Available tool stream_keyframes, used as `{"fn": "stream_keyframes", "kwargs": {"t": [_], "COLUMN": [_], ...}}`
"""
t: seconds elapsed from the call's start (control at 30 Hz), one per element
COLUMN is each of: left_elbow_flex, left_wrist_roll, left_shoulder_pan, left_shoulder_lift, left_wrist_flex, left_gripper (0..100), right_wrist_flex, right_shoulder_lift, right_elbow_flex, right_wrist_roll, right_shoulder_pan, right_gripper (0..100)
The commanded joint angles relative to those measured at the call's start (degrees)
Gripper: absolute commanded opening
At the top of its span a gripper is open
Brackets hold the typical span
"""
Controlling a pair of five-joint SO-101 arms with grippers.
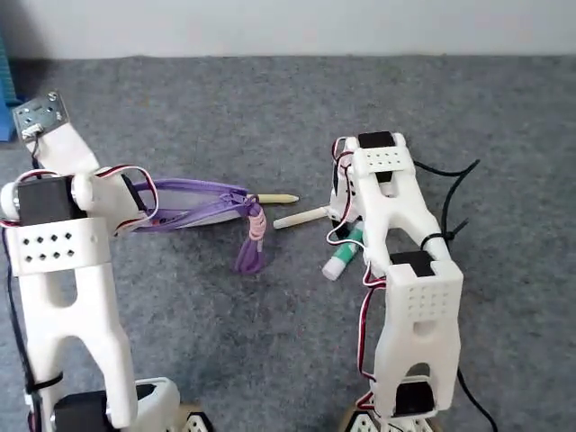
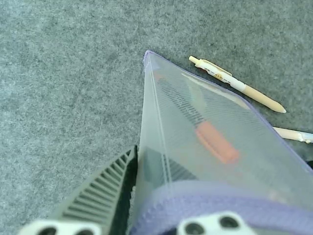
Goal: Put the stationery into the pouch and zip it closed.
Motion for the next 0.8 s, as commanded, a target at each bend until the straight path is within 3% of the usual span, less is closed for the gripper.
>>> {"fn": "stream_keyframes", "kwargs": {"t": [0.0,0.17,0.4,0.63,0.77], "left_elbow_flex": [-1.0,-1.0,-1.0,-1.0,-1.0], "left_wrist_roll": [0.5,0.5,0.5,0.5,0.5], "left_shoulder_pan": [0.1,0.1,0.1,0.1,0.1], "left_shoulder_lift": [0.9,0.9,0.9,0.9,0.9], "left_wrist_flex": [0.9,0.9,0.9,0.9,0.9], "left_gripper": [1,1,1,1,1], "right_wrist_flex": [4.8,11.7,12.2,11.4,3.5], "right_shoulder_lift": [-7.4,-17.1,-36.7,-55.0,-60.6], "right_elbow_flex": [-2.9,-2.9,-2.5,-2.5,-2.5], "right_wrist_roll": [1.1,5.3,12.6,14.9,15.0], "right_shoulder_pan": [0.7,0.4,-2.5,-18.4,-27.6], "right_gripper": [0.8,0.8,0.8,0.8,0.8]}}
